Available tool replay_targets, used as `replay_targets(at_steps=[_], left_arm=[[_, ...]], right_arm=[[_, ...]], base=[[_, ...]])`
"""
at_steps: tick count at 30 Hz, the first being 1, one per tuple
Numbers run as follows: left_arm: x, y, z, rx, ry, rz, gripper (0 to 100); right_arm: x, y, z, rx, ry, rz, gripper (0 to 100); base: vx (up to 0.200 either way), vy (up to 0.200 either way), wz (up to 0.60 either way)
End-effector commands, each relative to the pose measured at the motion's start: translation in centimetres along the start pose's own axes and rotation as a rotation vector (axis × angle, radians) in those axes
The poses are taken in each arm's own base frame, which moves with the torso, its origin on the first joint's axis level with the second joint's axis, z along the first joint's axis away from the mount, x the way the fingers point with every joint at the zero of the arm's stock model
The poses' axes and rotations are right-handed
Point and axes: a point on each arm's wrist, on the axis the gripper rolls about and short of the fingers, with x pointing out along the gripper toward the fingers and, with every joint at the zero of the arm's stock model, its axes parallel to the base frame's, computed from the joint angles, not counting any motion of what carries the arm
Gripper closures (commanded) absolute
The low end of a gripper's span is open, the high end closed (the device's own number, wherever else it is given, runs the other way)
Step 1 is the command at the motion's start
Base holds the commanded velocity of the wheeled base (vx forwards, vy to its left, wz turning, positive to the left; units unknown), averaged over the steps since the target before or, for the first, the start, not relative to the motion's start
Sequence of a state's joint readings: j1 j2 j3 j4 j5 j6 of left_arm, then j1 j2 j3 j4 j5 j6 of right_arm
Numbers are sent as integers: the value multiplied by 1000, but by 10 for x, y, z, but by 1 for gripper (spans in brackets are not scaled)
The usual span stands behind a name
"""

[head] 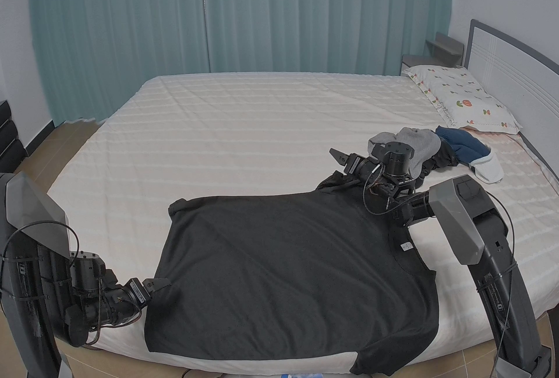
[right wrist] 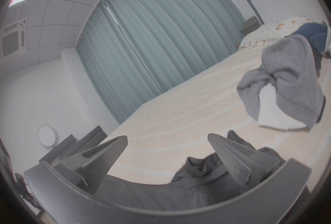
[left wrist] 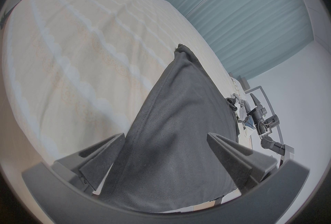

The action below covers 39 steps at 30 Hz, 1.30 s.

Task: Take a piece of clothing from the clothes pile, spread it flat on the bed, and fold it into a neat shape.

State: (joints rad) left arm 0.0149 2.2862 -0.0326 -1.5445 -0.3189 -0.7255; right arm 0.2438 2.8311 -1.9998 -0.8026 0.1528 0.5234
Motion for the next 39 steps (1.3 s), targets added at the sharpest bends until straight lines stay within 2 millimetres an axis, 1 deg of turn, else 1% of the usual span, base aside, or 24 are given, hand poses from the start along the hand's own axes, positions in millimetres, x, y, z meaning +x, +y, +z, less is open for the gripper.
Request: replay_targets(at_steps=[1,3,4,7,10,12,13,14,16,19,20,22,23,24,25,26,28,29,30,31,32,35,38,39], left_arm=[[-1,0,0,0,-1,0,0],[-1,0,0,1,-5,-2,0],[-1,0,-1,-1,-3,-2,0],[-2,0,-1,-1,-3,-2,0],[-2,0,-1,-2,-3,-3,0],[-2,0,-1,-2,-3,-3,0],[-2,0,0,-1,-4,-4,0],[-2,0,0,-1,-4,-4,0],[-3,0,0,-1,-4,-4,0],[-4,-1,-1,-1,-1,-4,0],[-4,0,-1,-1,1,-5,0],[-4,0,-1,-4,0,-4,0],[-4,0,-1,-2,0,-4,0],[-4,-1,-1,-1,0,-6,0],[-5,0,-2,-2,4,-5,0],[-5,0,-3,-3,9,-4,0],[-6,0,-3,-4,11,-4,0],[-6,0,-3,-4,11,-4,0],[-7,0,-3,-5,9,-3,0],[-7,0,-3,-4,7,-2,0],[-8,0,-1,-7,1,-2,0],[-9,0,-1,-8,-5,-1,0],[-8,0,-1,-9,-2,1,0],[-8,0,-1,-9,-2,1,0]], right_arm=[[-3,0,24,-5,-48,-2,0],[-3,-6,19,2,-25,-61,0],[-4,-12,16,9,0,-126,0],[-7,-25,14,9,34,-230,0],[-10,-33,23,-4,6,-273,0],[-10,-33,27,-5,-4,-287,0],[-14,-33,38,-7,-22,-305,0],[-21,-33,44,-5,-12,-319,0],[-36,-28,48,2,27,-339,0],[-58,-23,48,10,83,-361,0],[-73,-16,48,14,113,-351,0],[-94,-8,46,23,151,-329,0],[-109,-3,44,30,175,-311,0],[-113,-2,44,31,180,-305,0],[-139,5,42,44,225,-268,0],[-155,9,38,52,265,-247,0],[-186,13,28,70,327,-232,0],[-186,13,28,70,327,-232,0],[-213,19,21,87,353,-219,0],[-221,20,20,93,353,-219,0],[-241,23,13,97,368,-221,0],[-279,26,-6,106,406,-237,0],[-316,28,-20,136,440,-260,0],[-316,28,-20,136,440,-260,0]], base=[[0,0,0],[0,0,0],[0,0,0],[0,0,0],[0,0,0],[0,0,0],[0,0,0],[0,0,0],[0,0,0],[0,0,0],[0,0,0],[0,0,0],[0,0,0],[0,0,0],[0,0,0],[0,0,0],[0,0,0],[0,0,0],[0,0,0],[0,0,0],[0,0,0],[0,0,0],[0,0,0],[-200,0,0]])
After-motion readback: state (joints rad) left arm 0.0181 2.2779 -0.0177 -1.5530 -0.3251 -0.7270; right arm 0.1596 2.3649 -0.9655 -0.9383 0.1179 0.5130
